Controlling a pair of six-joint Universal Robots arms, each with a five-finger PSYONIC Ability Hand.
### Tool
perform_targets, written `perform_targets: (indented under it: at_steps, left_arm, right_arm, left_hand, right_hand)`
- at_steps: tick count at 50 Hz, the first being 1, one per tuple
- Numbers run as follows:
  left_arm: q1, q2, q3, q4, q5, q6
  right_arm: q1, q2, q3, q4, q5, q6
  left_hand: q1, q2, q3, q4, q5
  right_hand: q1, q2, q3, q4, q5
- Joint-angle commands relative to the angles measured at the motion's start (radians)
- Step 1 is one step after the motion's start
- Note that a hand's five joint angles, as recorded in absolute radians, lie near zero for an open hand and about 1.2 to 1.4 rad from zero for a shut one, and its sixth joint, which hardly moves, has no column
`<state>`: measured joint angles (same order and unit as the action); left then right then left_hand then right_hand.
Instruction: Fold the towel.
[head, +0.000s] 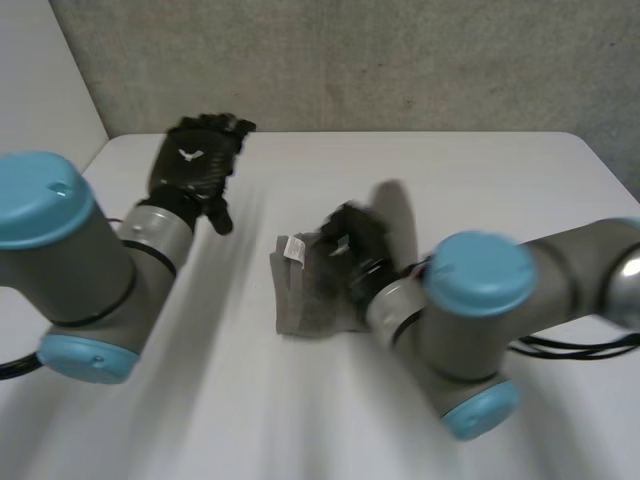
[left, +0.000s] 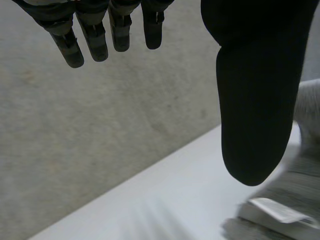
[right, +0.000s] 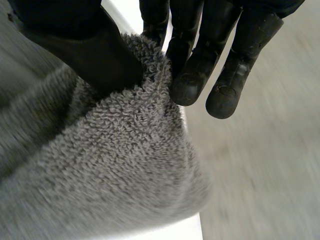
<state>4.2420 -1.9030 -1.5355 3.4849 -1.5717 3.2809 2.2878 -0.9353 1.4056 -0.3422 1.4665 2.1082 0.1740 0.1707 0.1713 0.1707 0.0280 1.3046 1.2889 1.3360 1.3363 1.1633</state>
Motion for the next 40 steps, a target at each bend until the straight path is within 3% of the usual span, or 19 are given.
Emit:
perform_targets:
  at_steps: [1,5,7,8,9,10,11,12,13,15,16,18,23,34,40]
  left_arm:
    - [0.067,0.056,-0.044,0.002,0.002,-0.001]
    - [0.076,0.058,-0.058,0.003,0.004,-0.001]
    - [0.076,0.056,-0.061,0.005,0.005,-0.001]
    - [0.076,0.056,-0.061,0.005,0.005,-0.001]
    - [0.07,0.055,-0.058,0.006,0.007,-0.001]
    - [0.065,0.053,-0.052,0.006,0.009,-0.003]
    - [0.065,0.053,-0.052,0.006,0.009,-0.003]
    - [0.058,0.051,-0.046,0.006,0.01,-0.006]
    - [0.058,0.051,-0.046,0.006,0.01,-0.006]
    - [0.029,0.039,-0.023,0.013,0.01,-0.029]
    - [0.029,0.039,-0.023,0.013,0.01,-0.029]
    - [-0.01,-0.011,0.026,0.014,0.01,-0.079]
    - [-0.072,-0.112,0.113,0.0,0.009,-0.161]
    - [-0.175,-0.381,0.279,-0.107,0.009,-0.196]
    - [-0.194,-0.447,0.334,-0.118,0.007,-0.201]
  right_arm:
    - [0.094,0.167,-0.062,0.058,-0.164,-0.21]
    - [0.081,0.171,-0.06,0.049,-0.179,-0.214]
    - [0.067,0.13,-0.045,0.014,-0.173,-0.13]
    - [0.067,0.13,-0.045,0.014,-0.173,-0.129]
    - [0.049,0.071,-0.028,-0.009,-0.166,-0.05]
    - [0.018,0.012,-0.007,-0.024,-0.16,0.051]
    - [0.018,0.012,-0.007,-0.024,-0.16,0.052]
    - [-0.023,-0.041,0.013,-0.034,-0.156,0.172]
    - [-0.024,-0.042,0.013,-0.034,-0.156,0.173]
    - [-0.101,-0.103,0.039,-0.035,-0.153,0.44]
    - [-0.102,-0.103,0.039,-0.035,-0.153,0.441]
    - [-0.16,-0.134,0.039,-0.02,-0.149,0.676]
    - [-0.212,-0.136,0.017,0.078,-0.152,0.883]
    - [-0.231,0.067,-0.117,0.31,-0.159,0.908]
    - [-0.24,0.096,-0.114,0.338,-0.167,0.931]
  left_hand:
    - [0.01,0.013,0.013,0.013,-0.018]
    - [0.007,0.01,0.01,0.01,-0.021]
    - [0.007,0.01,0.01,0.01,-0.021]
    - [0.007,0.01,0.01,0.01,-0.021]
    - [0.004,0.008,0.007,0.008,-0.024]
    - [0.004,0.008,0.007,0.008,-0.024]
    - [0.004,0.008,0.007,0.008,-0.024]
    - [0.004,0.008,0.007,0.008,-0.024]
    - [0.004,0.008,0.007,0.008,-0.024]
    - [0.004,0.008,0.007,0.008,-0.024]
    - [0.004,0.008,0.007,0.008,-0.024]
    - [0.004,0.008,0.007,0.008,-0.024]
    - [0.019,0.022,0.022,0.022,-0.01]
    - [0.028,0.031,0.03,0.031,-0.001]
    - [0.031,0.034,0.033,0.034,0.002]
  right_hand:
    - [0.092,0.107,0.06,0.06,0.058]
    - [-0.019,-0.003,-0.05,-0.051,-0.052]
    - [-0.904,-0.888,-0.935,-0.935,-0.937]
    - [-0.908,-0.893,-0.94,-0.94,-0.942]
    - [-1.13,-1.114,-1.162,-1.162,-1.163]
    - [-1.13,-1.114,-1.162,-1.162,-1.163]
    - [-1.13,-1.114,-1.162,-1.162,-1.163]
    - [-1.13,-1.114,-1.162,-1.162,-1.163]
    - [-1.13,-1.114,-1.162,-1.162,-1.163]
    - [-1.13,-1.114,-1.162,-1.162,-1.163]
    - [-1.13,-1.114,-1.162,-1.162,-1.163]
    - [-1.13,-1.114,-1.162,-1.162,-1.163]
    - [-1.13,-1.114,-1.162,-1.162,-1.163]
    - [-1.13,-1.114,-1.162,-1.162,-1.163]
    - [-1.13,-1.114,-1.162,-1.162,-1.163]
